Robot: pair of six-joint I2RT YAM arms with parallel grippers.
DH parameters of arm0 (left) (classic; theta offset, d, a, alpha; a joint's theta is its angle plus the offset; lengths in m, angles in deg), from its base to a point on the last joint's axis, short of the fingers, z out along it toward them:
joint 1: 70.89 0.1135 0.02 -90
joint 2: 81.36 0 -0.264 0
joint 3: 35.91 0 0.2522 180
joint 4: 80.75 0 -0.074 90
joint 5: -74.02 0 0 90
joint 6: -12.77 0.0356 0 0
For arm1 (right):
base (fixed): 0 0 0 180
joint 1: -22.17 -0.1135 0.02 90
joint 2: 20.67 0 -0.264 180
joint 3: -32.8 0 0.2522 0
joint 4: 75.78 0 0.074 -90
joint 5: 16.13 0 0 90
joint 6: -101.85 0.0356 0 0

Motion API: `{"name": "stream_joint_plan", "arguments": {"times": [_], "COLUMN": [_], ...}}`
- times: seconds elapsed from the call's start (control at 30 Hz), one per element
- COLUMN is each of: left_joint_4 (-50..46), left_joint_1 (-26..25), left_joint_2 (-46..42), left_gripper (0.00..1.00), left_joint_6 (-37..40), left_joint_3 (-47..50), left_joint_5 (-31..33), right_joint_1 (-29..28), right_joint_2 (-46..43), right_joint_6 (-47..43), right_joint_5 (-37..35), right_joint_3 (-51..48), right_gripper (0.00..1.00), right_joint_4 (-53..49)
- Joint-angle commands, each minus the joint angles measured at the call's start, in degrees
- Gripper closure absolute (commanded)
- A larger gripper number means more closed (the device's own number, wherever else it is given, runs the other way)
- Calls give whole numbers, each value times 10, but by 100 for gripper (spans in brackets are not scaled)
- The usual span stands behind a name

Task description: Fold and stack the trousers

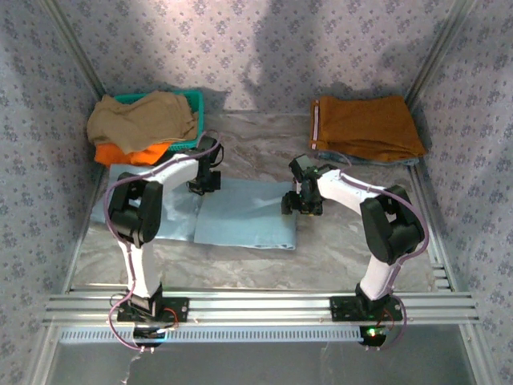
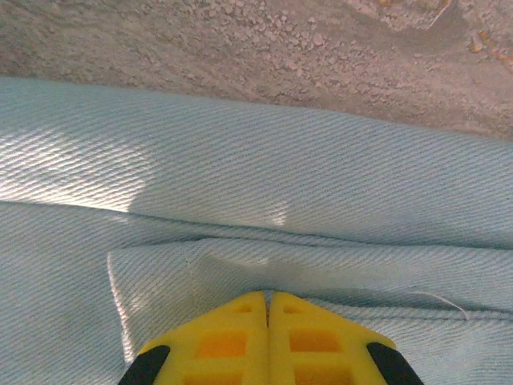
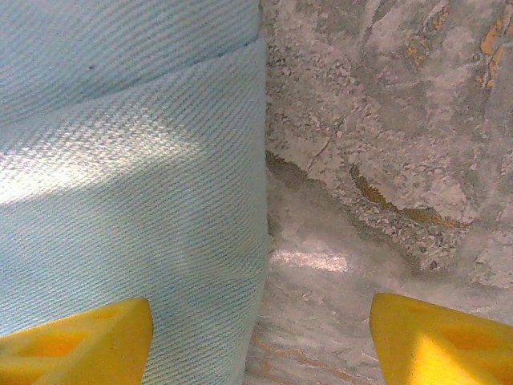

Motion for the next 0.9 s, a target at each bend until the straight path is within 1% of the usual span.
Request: {"name": "stream_joint_plan", "arguments": {"times": [0.0, 0.03, 0.07, 0.23, 0.37, 0.43, 0.57, 0.63, 0.67, 0.7, 0.73, 0.8, 0.87], "left_joint_4": [-21, -21, -41, -44, -43, -34, -35, -30, -28, -10, -5, -3, -6], "left_joint_1": [-19, -22, -23, -18, 6, 18, 26, 27, 30, 33, 37, 39, 34], "left_joint_2": [-54, -64, -72, -85, -59, -43, -3, 12, 16, 18, 17, 4, -29], "left_gripper": [100, 100, 100, 100, 100, 100, 100, 91, 80, 62, 50, 36, 22], "left_joint_6": [3, 3, 3, 16, 20, 19, 13, 11, 11, 12, 12, 9, -1], "left_joint_3": [-8, -14, -22, -42, -52, -50, -45, -37, -29, -25, -21, -16, -8], "left_joint_5": [42, 55, 64, 101, 95, 80, 63, 66, 67, 62, 55, 46, 43], "right_joint_1": [-2, -2, -2, -4, -8, -9, -10, -9, -8, -6, -3, 4, 11], "right_joint_2": [1, 3, 5, 16, 18, 17, 12, 6, 1, -4, -12, -30, -52], "right_joint_6": [9, 10, 9, 11, 13, 13, 12, 11, 10, 8, 8, 6, 8], "right_joint_5": [-6, -5, -4, 2, 4, 4, 4, 2, 2, 6, 14, 37, 55], "right_joint_3": [-5, -6, -5, -3, 0, -1, -1, 0, -2, -2, -5, -12, -17], "right_gripper": [26, 26, 26, 26, 27, 27, 26, 26, 25, 25, 24, 23, 23], "right_joint_4": [-1, 0, 0, 6, 7, 7, 2, -2, -4, -5, -6, -3, -6]}}
